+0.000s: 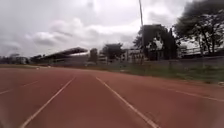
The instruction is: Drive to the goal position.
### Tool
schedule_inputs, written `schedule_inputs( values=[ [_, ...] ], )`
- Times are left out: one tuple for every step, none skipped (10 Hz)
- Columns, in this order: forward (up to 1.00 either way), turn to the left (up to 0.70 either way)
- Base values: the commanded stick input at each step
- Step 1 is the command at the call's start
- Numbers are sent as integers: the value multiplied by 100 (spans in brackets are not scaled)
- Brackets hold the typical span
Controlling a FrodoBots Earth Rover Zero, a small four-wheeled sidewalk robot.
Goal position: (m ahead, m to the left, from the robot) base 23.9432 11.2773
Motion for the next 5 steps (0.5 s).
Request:
schedule_inputs(
  values=[
    [70, 0],
    [70, 0],
    [70, 0],
    [70, 0],
    [70, 0]
  ],
)
